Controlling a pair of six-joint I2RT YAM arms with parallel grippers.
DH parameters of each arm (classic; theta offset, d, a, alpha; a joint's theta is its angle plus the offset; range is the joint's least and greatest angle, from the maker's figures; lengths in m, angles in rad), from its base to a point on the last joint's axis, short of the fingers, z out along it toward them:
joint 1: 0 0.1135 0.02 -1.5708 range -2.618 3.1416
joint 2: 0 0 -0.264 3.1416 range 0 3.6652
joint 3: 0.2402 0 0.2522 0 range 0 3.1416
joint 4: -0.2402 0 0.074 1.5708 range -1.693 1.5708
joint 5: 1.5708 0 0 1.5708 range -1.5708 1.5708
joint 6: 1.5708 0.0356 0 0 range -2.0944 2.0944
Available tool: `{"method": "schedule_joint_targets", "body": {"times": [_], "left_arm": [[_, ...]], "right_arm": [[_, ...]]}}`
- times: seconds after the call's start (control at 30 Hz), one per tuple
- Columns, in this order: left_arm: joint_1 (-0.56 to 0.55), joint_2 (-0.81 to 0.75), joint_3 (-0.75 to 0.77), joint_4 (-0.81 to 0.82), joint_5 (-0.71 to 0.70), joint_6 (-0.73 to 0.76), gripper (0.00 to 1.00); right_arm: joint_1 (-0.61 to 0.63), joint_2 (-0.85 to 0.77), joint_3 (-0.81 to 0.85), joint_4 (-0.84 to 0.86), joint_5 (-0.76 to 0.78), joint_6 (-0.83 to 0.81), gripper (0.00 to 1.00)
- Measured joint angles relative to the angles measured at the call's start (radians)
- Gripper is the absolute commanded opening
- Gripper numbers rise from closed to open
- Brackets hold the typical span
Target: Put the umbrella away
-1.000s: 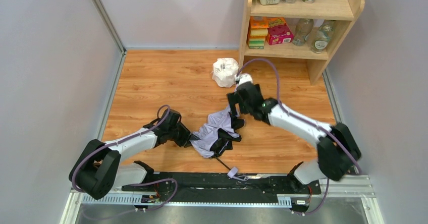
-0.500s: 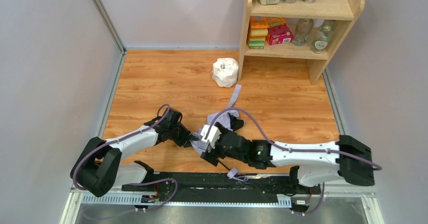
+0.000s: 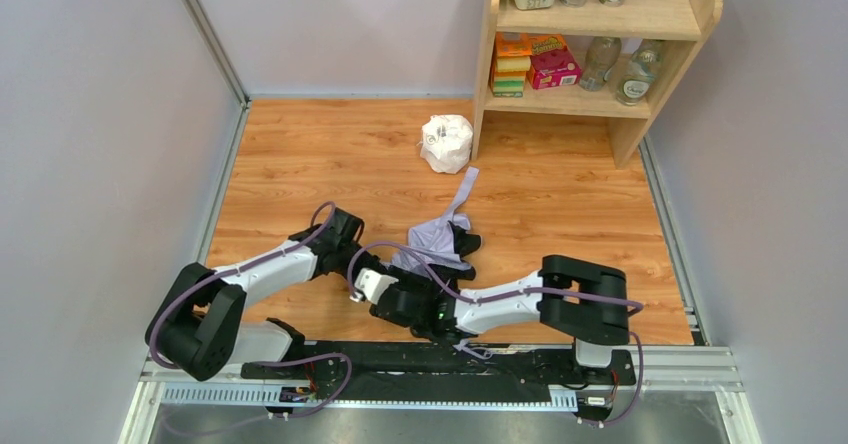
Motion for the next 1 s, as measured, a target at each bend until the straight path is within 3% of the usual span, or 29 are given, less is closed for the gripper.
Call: {"method": "schedule_joint_targets", "body": {"times": [0.2,0.33,0.5,0.63,0.83,0.9,1.0], "left_arm": [[0.002,-0.023,0.000,-0.016,-0.046,-0.049,0.00],[-0.001,-0.069,-0.037,0.011,-0.069,-0.095,0.04],[0.009,-0.195,-0.098,0.039,-0.128,-0.121,0.74],[0.057,-0.335,-0.110,0.002,-0.183,-0.045,0.75],[0.158,-0.703,-0.161,0.000,-0.254,0.076,0.75],[0.161,-0.775,-0.177,0.009,-0.254,0.084,0.76],[0.161,-0.762,-0.203,0.042,-0.209,0.074,0.76]], "right_arm": [[0.019,0.097,0.068,0.002,0.098,0.117,0.00],[0.007,0.082,0.021,0.076,0.085,0.138,0.00],[-0.096,0.013,-0.076,0.228,-0.163,0.145,0.00],[-0.266,-0.021,-0.130,0.330,-0.447,0.175,0.00],[-0.459,0.032,-0.100,0.381,-0.827,0.234,0.00],[-0.506,0.070,-0.076,0.402,-0.937,0.267,0.00],[-0.563,0.130,-0.046,0.425,-1.083,0.335,0.00]]}}
